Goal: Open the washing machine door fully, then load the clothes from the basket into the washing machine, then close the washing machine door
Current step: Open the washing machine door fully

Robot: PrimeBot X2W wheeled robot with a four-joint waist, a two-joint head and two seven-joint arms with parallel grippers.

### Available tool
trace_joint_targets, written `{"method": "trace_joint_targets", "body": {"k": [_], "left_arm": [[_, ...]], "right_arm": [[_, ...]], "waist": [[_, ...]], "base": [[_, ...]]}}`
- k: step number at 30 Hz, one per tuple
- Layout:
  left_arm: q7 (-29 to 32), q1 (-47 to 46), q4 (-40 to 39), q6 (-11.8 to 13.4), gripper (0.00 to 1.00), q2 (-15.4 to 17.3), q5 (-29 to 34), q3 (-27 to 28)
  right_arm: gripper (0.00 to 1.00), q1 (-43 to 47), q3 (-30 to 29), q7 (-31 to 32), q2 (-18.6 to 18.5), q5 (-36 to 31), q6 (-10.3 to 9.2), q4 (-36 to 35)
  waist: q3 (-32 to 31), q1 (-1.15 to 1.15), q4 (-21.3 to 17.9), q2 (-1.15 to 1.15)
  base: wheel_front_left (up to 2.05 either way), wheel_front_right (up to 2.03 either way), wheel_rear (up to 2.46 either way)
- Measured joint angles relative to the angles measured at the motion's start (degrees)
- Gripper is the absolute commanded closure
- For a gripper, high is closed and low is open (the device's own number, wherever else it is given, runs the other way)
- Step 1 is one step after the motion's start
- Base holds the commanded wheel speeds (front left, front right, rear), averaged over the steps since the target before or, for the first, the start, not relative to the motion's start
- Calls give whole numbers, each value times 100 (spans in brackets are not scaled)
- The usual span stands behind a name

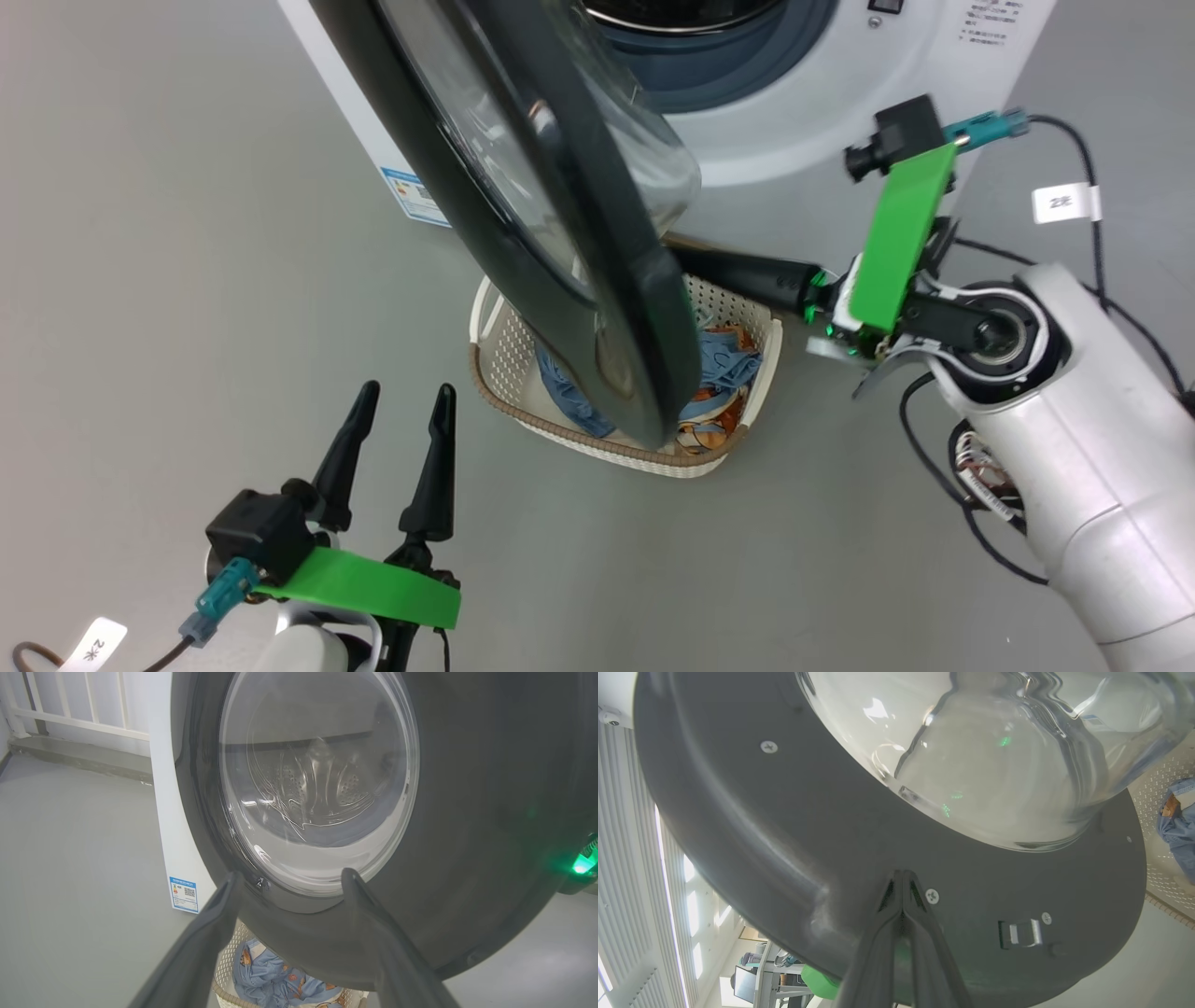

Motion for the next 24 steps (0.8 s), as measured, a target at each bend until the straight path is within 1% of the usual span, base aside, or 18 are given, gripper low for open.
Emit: {"method": "trace_joint_targets", "body": {"k": [13, 20, 23, 24], "left_arm": [[0, 190, -49, 59, 0, 54, -8, 0], [2, 221, -76, 112, 0, 74, -12, -7], [2, 241, -81, 119, 0, 80, -29, -5], [2, 248, -82, 119, 0, 84, -31, -5]], "right_arm": [[100, 259, 264, 143, 354, 13, 0, -144], [100, 450, 358, 140, 415, 13, 0, -187], [100, 480, 363, 47, 414, -1, 0, -192], [98, 488, 355, 2, 409, -21, 0, -194]], "waist": [[-203, 0, 227, 0], [-314, 0, 285, 0], [-342, 0, 270, 0], [-354, 0, 259, 0]], "base": [[0, 0, 0], [0, 0, 0], [0, 0, 0], [0, 0, 0]]}}
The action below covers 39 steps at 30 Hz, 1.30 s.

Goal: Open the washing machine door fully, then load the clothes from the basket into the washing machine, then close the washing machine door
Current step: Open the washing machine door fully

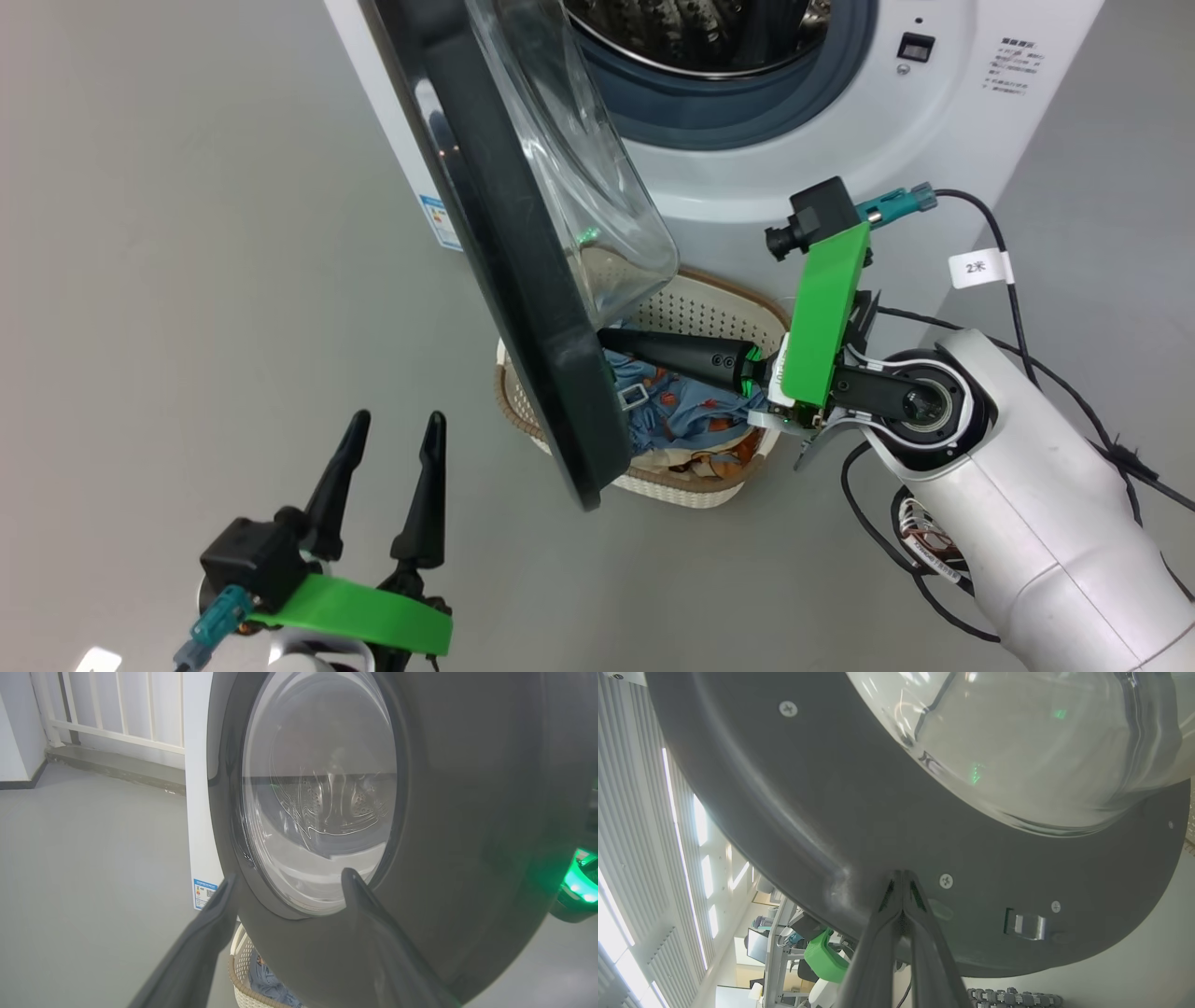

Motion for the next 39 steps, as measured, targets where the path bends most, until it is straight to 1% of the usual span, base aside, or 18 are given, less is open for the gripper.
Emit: {"method": "trace_joint_targets", "body": {"k": [2, 3, 4, 5, 6, 12, 14, 19, 25, 28, 32, 34, 39], "left_arm": [[0, 54, -4, 22, 0, 14, -33, 2], [2, 82, -4, 51, 0, 26, -33, 3], [9, 98, -4, 51, 0, 43, -33, 8], [10, 101, -4, 51, 0, 62, -33, 9], [19, 102, -7, 51, 0, 108, -48, 23], [45, 180, -38, 54, 0, 237, -93, 88], [96, 242, -67, 96, 0, 309, -115, 119], [143, 350, -198, 151, 0, 422, -154, 223], [213, 580, -330, 203, 0, 550, -245, 316], [229, 682, -401, 267, 0, 583, -286, 368], [237, 832, -502, 350, 0, 671, -311, 441], [285, 922, -549, 354, 0, 713, -338, 467], [335, 1018, -681, 416, 0, 743, -352, 501]], "right_arm": [[56, 20, -19, -122, -18, -68, 0, -16], [47, 34, -35, -189, -21, -88, 0, -30], [27, 67, -59, -237, -35, -108, 0, -53], [4, 116, -81, -294, -49, -134, 0, -77], [0, 217, -137, -468, -92, -190, 0, -105], [0, 612, -344, -1029, -233, -247, 0, -223], [0, 793, -417, -1173, -293, -247, 1, -282], [0, 1230, -570, -1505, -567, -421, 1, -382], [0, 1670, -833, -1836, -773, -423, 1, -512], [0, 1912, -965, -2020, -949, -424, 0, -510], [0, 2247, -1182, -2319, -1124, -433, 0, -549], [0, 2414, -1290, -2476, -1212, -437, 1, -583], [0, 2864, -1471, -2905, -1446, -556, 1, -737]], "waist": [[-33, 0, -31, 0], [-50, 0, -52, 0], [-68, 0, -74, 0], [-87, 0, -100, 0], [-125, 0, -156, 0], [-309, 0, -340, 0], [-366, 0, -419, 0], [-495, 0, -646, 0], [-629, 0, -961, 0], [-694, 0, -1125, 0], [-790, 0, -1332, 0], [-837, 0, -1428, 0], [-915, 0, -1649, 0]], "base": [[0, 0, 0], [0, 0, 0], [0, 0, 0], [0, 0, 0], [0, 0, 0], [0, 0, 0], [0, 0, 0], [0, 0, 0], [0, 0, 0], [0, 0, 0], [0, 0, 0], [0, 0, 0], [0, 0, 0]]}}
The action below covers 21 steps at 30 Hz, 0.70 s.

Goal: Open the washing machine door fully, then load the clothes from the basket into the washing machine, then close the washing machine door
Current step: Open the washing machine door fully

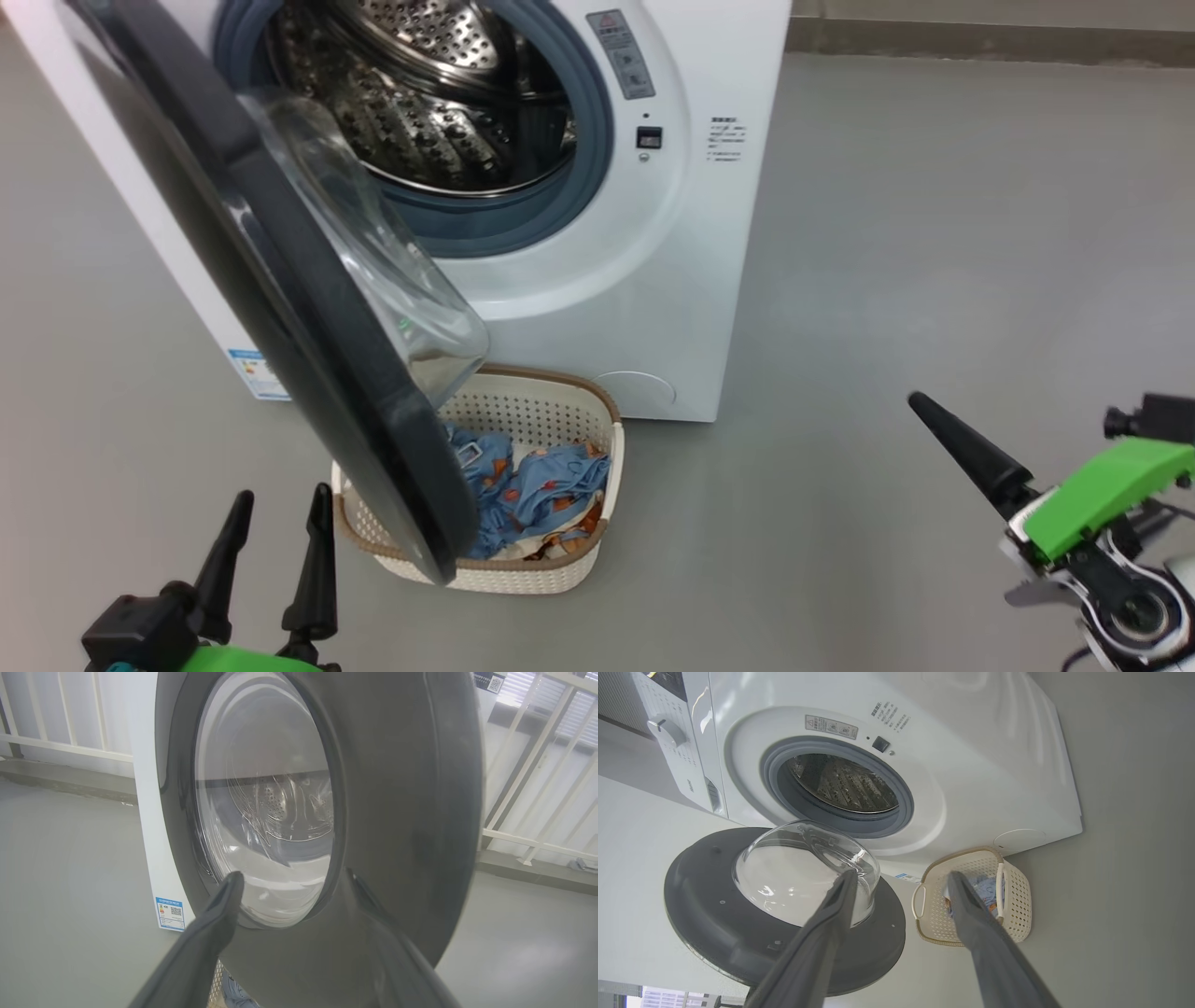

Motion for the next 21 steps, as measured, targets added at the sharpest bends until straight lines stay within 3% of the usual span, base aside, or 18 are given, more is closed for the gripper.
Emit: {"method": "trace_joint_targets", "body": {"k": [9, 21], "left_arm": [[20, 124, -132, 81, 0, 70, -40, 42], [43, 137, -204, 131, 0, 108, -83, 40]], "right_arm": [[0, 616, -21, -673, -326, -413, 0, -201], [0, 1108, -21, -1857, -527, -978, 0, -447]], "waist": [[-27, 0, -254, 0], [-20, 1, -245, 0]], "base": [[0, 0, 0], [0, 0, 0]]}}
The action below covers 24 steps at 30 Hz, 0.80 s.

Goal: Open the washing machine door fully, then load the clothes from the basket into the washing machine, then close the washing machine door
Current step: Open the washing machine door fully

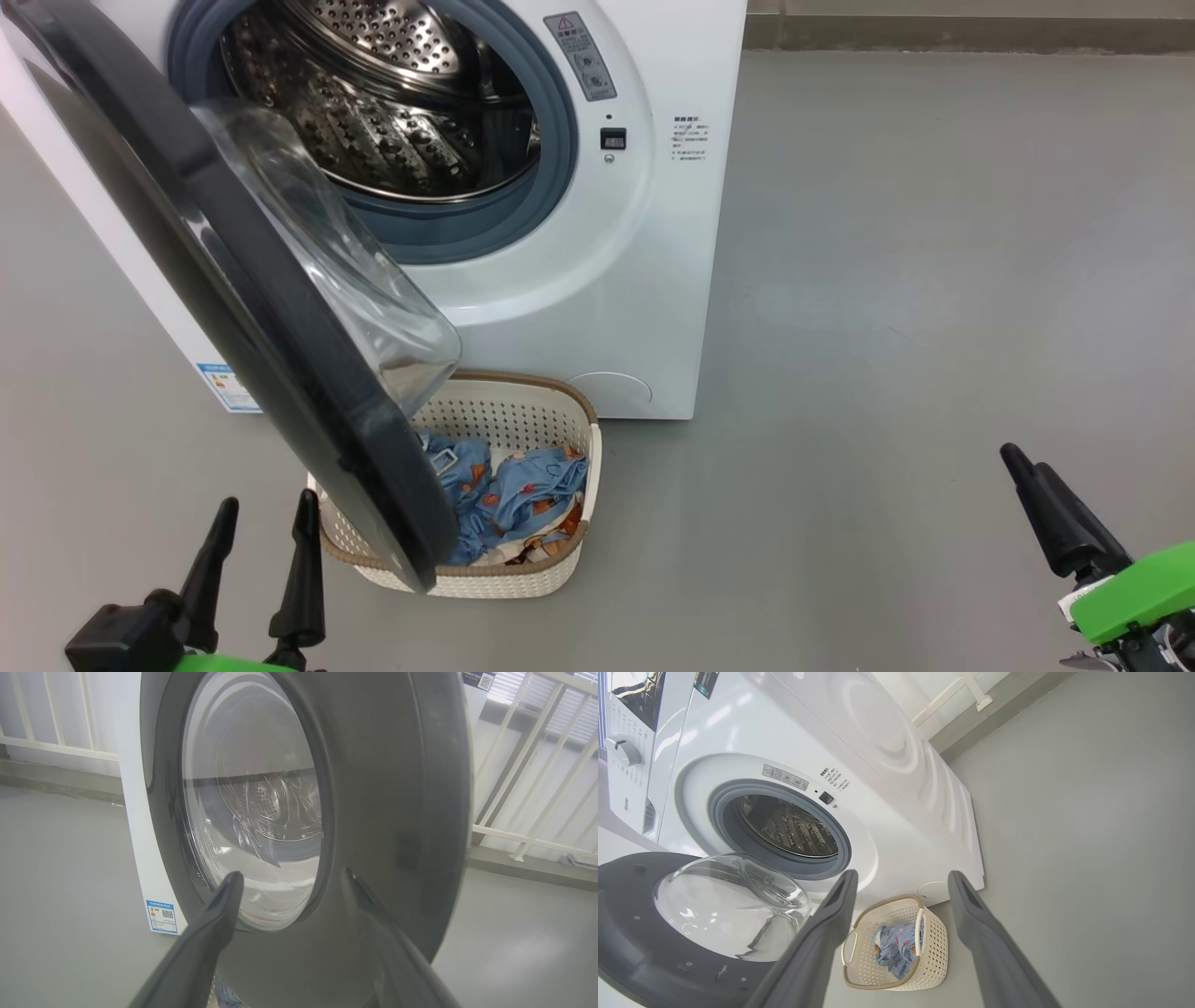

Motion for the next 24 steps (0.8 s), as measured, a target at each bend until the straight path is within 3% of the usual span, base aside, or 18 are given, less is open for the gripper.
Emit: {"method": "trace_joint_targets", "body": {"k": [6, 11, 24], "left_arm": [[-1, 2, -1, 1, 0, 15, -10, 1], [-1, 42, -1, 9, 0, 31, -38, 2], [-10, 108, -3, 77, 0, 36, -53, 1]], "right_arm": [[0, 27, 9, -532, -129, -225, 0, 13], [0, 154, 41, -871, -243, -799, 0, 118], [0, 253, -148, -1020, -149, -1972, 0, 243]], "waist": [[-15, 0, 22, 0], [-51, 0, 45, 0], [-113, 0, 37, 0]], "base": [[0, 0, 0], [0, 0, 0], [0, 0, 0]]}}
